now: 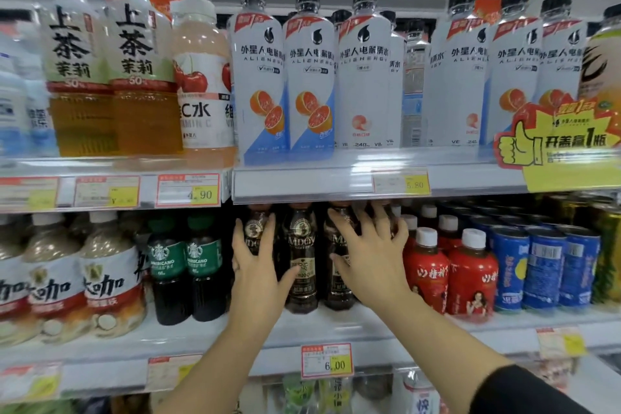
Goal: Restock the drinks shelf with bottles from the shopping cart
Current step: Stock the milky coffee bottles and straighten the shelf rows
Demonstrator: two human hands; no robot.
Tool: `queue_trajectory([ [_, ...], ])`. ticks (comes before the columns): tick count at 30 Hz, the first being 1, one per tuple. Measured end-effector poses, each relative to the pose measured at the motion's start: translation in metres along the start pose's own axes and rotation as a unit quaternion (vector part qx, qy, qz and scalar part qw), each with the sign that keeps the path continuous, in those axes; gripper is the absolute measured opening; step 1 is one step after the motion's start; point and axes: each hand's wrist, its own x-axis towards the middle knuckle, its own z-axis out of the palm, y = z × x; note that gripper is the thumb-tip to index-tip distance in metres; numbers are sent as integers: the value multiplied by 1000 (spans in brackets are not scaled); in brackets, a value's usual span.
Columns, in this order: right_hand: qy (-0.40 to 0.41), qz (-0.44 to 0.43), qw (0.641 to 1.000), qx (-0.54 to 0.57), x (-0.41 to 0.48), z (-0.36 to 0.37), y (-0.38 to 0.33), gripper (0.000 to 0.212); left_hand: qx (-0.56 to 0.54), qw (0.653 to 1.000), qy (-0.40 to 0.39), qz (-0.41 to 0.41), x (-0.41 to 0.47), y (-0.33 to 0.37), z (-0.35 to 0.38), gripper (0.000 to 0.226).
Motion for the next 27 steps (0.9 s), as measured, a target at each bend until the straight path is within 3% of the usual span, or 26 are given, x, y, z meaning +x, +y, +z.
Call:
queue_trajectory([
  [11,22,47,999,17,-3,6,-12,79,10,1000,5,-11,-5,8,0,83],
  [16,59,31,996,50,-5,-5,-22,71,-65,997,26,9,-10,-9,-4,94],
  [18,56,-8,997,56,-4,-9,-35,66,-100,995,17,-26,-15,-14,-6,95],
  [21,0,-30,999,44,-1,-3,-52,74,-119,988,-28,-95,-15,-28,-2,93],
  [27,-23,-36,998,48,2,7,-52,77,-116,984,-54,-125,-11,-38,-1,82],
])
